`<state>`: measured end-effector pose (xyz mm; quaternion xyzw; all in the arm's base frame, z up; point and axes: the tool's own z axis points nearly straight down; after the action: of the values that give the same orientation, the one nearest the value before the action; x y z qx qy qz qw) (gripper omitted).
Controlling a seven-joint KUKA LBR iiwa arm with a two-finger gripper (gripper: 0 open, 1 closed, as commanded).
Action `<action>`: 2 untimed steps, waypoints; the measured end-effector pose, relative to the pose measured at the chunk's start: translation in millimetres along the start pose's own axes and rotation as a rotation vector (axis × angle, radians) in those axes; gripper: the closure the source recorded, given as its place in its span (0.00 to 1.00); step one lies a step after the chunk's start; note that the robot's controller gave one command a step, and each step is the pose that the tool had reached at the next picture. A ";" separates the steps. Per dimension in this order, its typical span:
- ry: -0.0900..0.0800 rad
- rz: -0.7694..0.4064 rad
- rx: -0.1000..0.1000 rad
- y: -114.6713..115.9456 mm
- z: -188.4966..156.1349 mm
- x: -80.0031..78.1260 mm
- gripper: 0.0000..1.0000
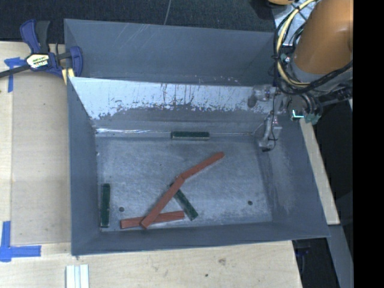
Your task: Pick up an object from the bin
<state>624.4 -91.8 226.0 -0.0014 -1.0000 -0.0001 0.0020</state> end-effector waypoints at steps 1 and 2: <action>-0.009 -0.001 0.001 0.2 -5.0 -1.5 0.00; -0.013 -0.034 0.002 29.6 53.5 1.4 0.00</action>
Offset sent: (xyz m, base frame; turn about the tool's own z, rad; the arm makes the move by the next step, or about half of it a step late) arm -0.0097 0.0822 -0.1560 -0.0903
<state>622.9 -62.2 172.6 0.0157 -0.9999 0.0008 -0.0045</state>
